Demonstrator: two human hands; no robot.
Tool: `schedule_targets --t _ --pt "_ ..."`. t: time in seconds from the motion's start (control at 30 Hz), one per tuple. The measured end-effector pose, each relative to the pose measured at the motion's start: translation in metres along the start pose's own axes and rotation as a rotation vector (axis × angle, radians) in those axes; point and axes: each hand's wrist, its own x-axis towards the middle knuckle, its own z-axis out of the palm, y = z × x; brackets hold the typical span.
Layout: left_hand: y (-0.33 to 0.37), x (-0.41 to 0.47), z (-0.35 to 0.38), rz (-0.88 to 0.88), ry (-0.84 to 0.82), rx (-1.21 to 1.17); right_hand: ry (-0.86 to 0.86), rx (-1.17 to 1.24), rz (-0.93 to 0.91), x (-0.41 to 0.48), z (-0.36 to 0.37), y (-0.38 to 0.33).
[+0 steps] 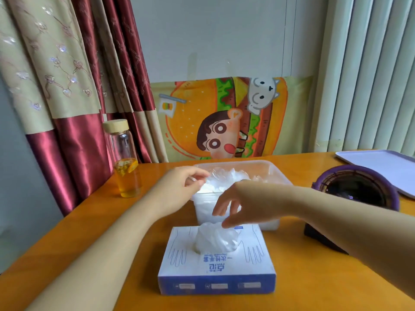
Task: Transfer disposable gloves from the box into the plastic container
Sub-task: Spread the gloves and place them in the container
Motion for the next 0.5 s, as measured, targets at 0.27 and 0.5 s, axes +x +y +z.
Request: schedule_targets --t 0.27,0.5 --pt "-0.023 -0.068 0.051 -0.081 -0.23 0.005 0.106 -0.138 0.134 -0.007 0.065 -0.011" --pt "-0.032 -0.085 0.076 -0.113 -0.053 0.035 0.382 0.463 0.293 -0.011 0.094 -0.007"
